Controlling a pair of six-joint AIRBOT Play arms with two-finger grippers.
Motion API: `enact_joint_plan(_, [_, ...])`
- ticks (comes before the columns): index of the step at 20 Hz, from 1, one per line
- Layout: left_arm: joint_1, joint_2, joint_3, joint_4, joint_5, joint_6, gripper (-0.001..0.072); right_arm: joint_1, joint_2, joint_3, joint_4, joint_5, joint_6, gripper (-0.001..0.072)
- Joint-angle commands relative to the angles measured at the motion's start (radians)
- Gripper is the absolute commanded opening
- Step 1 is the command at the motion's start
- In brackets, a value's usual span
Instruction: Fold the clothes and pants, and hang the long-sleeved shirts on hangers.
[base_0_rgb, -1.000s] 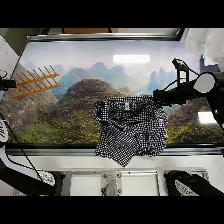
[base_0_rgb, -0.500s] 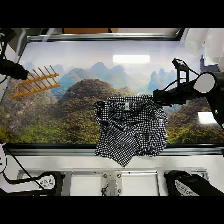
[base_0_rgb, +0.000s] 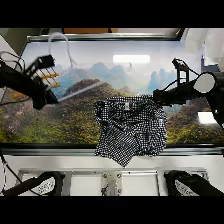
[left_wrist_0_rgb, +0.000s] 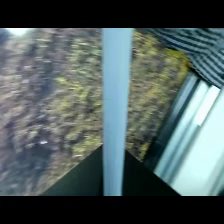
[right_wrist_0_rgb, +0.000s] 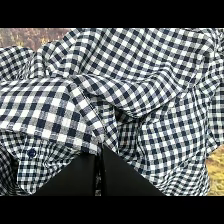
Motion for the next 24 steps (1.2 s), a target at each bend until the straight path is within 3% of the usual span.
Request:
enact_joint_plan(1, [-0.080, 0.105, -0.222, -0.018, -0.034, 0.077, 0.0014, 0.001, 0.000, 0.000, 0.000, 0.000, 0.000, 0.0022])
enact_joint_plan(6, [-0.148, 0.232, -0.394, -0.014, 0.046, 0.076, 0.0015, 0.001, 0.000, 0.000, 0.000, 0.000, 0.000, 0.0022])
enact_joint_plan(8, [-0.150, 0.261, -0.469, 0.001, 0.158, 0.018, 0.0015, 0.001, 0.000, 0.000, 0.000, 0.000, 0.000, 0.0022])
enact_joint_plan(13, [-0.197, 0.132, -0.502, 0.000, 0.234, 0.002, 0.0014, 0.000, 0.000, 0.000, 0.000, 0.000, 0.000, 0.0023])
enact_joint_plan(19, [-0.264, 0.022, -0.499, -0.019, 0.440, -0.008, 0.0015, 0.000, 0.000, 0.000, 0.000, 0.000, 0.000, 0.0022])
enact_joint_plan(24, [-0.267, -0.020, -0.500, -0.037, 0.440, -0.005, 0.0015, -0.002, 0.001, 0.002, 0.009, 0.000, -0.027, 0.0024])
